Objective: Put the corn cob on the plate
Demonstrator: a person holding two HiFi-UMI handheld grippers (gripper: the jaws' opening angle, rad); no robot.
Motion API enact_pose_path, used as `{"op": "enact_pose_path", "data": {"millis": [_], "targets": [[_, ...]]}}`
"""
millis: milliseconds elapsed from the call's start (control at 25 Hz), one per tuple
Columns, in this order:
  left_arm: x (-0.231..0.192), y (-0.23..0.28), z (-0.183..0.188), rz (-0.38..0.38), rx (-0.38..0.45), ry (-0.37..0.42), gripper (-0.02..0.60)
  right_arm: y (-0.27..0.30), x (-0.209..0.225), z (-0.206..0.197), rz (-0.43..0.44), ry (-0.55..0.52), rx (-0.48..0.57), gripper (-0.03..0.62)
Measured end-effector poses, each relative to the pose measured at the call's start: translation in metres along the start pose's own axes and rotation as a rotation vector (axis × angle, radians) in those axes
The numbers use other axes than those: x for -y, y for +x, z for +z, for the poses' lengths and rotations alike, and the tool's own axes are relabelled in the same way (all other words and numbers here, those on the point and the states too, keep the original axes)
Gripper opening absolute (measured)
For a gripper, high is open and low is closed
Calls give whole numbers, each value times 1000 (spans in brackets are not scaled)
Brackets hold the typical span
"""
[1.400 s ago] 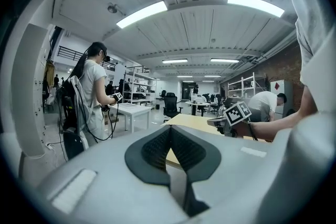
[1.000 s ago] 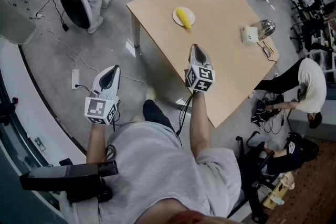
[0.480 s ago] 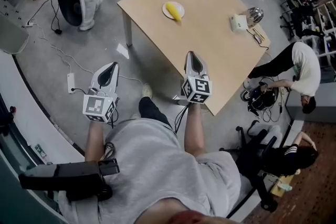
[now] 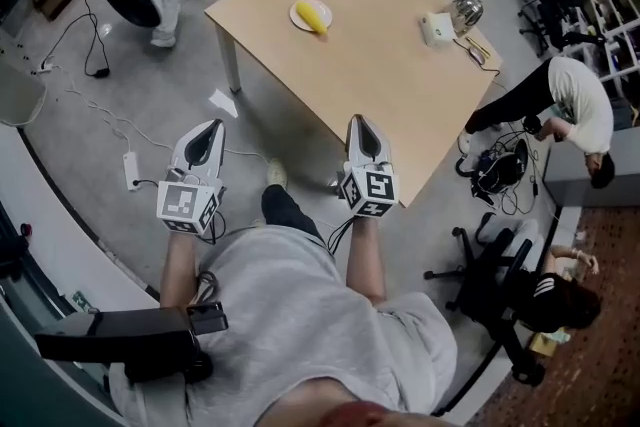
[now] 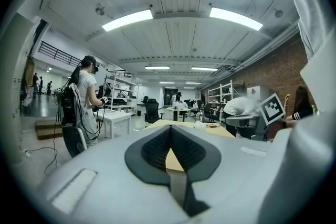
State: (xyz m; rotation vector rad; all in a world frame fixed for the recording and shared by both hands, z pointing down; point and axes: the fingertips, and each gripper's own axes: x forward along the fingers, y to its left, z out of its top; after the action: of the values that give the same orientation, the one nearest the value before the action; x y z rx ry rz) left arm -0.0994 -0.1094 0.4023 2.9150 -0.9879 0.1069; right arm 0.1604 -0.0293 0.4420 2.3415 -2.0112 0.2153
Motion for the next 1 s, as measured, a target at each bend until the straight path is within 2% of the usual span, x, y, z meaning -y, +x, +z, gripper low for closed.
{"op": "enact_pose_path", "data": {"millis": [440,1000], "targets": [[19,0,2,-48,2,19,20,-47,-9,-10,1,-1,8,9],[31,-2,7,-74,-2,28,20,-55,-13,-11,8,3,14,8]]}}
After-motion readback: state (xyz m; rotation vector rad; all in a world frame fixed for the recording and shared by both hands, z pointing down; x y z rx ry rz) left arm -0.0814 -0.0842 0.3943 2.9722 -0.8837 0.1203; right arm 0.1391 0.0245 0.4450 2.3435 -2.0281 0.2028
